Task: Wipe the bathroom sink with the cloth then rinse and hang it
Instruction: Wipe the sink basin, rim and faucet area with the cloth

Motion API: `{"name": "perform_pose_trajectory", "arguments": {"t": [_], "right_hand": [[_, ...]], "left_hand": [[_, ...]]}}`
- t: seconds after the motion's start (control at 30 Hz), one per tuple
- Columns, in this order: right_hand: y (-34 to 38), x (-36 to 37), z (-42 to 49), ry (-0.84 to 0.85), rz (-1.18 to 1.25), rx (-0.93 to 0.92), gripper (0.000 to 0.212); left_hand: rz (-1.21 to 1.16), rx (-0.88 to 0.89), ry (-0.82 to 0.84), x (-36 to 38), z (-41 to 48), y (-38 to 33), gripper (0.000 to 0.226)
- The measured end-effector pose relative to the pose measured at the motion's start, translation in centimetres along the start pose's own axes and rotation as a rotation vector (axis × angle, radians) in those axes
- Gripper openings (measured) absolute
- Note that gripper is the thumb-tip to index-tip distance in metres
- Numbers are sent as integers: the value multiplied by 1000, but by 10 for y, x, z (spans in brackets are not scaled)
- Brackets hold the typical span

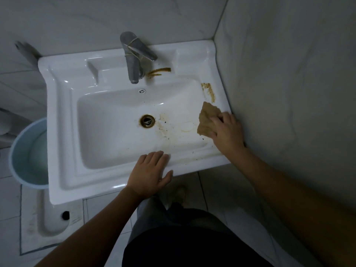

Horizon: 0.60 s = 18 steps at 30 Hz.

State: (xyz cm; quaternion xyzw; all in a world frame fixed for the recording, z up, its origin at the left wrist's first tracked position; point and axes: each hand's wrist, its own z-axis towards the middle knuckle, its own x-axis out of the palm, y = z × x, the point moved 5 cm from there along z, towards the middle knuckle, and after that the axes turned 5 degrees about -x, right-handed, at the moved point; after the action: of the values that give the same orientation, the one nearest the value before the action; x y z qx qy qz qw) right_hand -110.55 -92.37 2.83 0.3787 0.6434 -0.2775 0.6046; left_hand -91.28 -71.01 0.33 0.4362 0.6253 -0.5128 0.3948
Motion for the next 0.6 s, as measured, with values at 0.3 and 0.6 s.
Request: {"name": "perform_pose_trajectory", "arguments": {"t": [0.3, 0.6], "right_hand": [[12, -4, 48, 63, 19, 98, 40], [47, -20, 64, -113, 445, 200, 49]], "left_hand": [[-79, -29, 55, -6, 5, 3, 56], [-51, -191, -80, -68, 67, 97, 59]]}}
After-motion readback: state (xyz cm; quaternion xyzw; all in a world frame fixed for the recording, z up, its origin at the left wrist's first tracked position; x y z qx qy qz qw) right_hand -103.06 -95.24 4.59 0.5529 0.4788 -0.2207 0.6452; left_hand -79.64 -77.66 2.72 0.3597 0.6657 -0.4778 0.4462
